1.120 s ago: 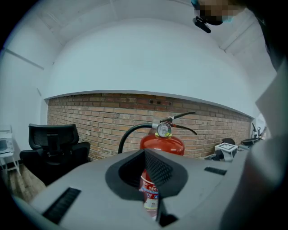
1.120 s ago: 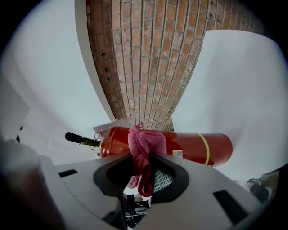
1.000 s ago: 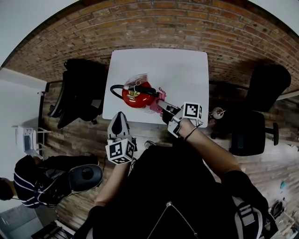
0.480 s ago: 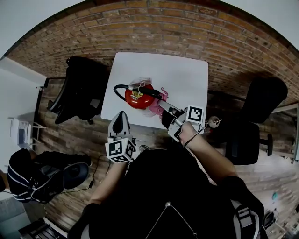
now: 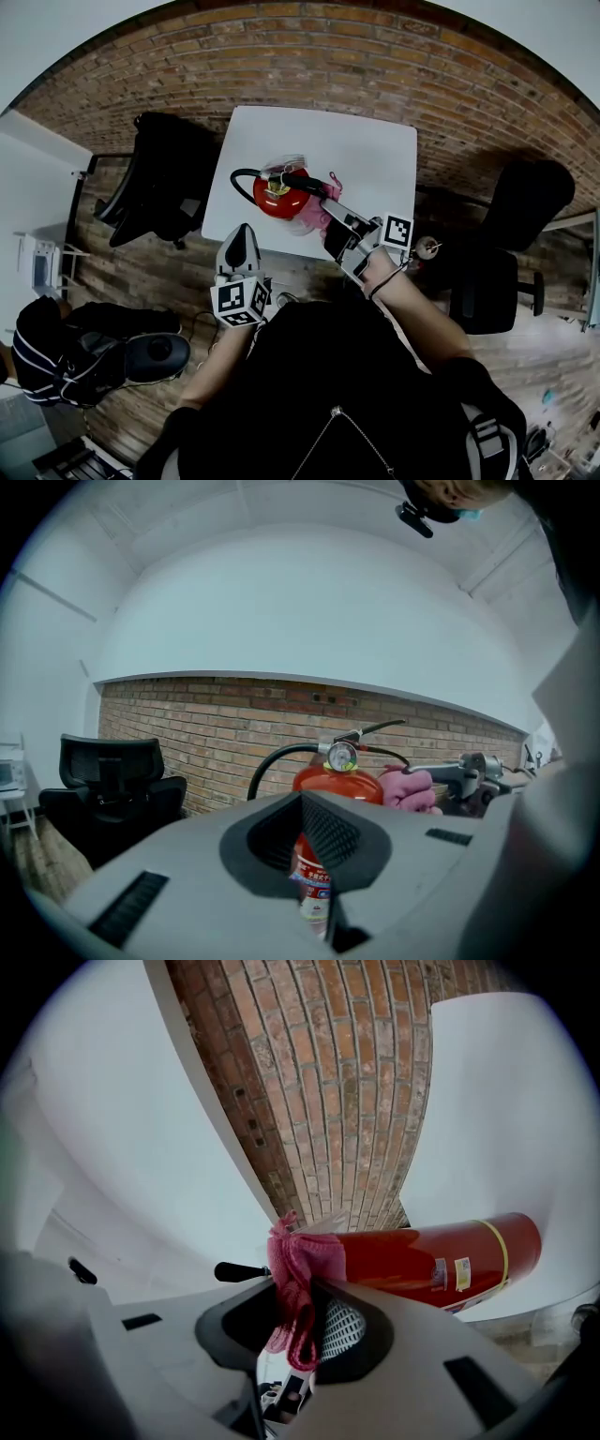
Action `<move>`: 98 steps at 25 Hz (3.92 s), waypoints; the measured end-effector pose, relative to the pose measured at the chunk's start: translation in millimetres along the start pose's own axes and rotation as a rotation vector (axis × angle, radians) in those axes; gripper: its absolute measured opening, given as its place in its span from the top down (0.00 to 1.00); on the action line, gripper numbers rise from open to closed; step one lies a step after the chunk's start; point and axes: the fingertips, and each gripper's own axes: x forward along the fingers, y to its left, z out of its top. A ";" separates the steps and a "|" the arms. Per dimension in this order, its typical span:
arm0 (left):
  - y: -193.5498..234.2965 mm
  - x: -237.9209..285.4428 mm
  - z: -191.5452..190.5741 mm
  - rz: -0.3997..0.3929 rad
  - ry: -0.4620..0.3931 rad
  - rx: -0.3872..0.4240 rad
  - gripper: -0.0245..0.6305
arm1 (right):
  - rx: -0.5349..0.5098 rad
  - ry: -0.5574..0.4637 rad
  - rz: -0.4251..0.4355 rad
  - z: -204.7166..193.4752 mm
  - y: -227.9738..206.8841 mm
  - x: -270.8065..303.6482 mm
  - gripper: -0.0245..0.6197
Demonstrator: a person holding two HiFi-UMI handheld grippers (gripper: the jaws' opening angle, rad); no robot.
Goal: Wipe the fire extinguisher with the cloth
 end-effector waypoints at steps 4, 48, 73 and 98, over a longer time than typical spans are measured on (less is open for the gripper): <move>0.4 -0.1 0.2 -0.008 0.004 0.002 0.92 | -0.002 -0.007 0.007 0.2 -1.1 -2.6 0.80; 75.0 -3.8 -50.8 -0.133 0.164 0.116 0.92 | 0.043 -0.346 -0.552 -52.8 -337.8 -92.5 0.80; 108.8 -23.2 -59.2 -0.078 0.179 0.098 0.92 | 0.022 -0.511 -0.600 -56.7 -360.6 -69.1 0.80; 90.2 -22.5 -49.6 -0.131 0.141 0.075 0.92 | 0.011 -0.513 -0.491 -56.8 -292.3 -56.3 0.80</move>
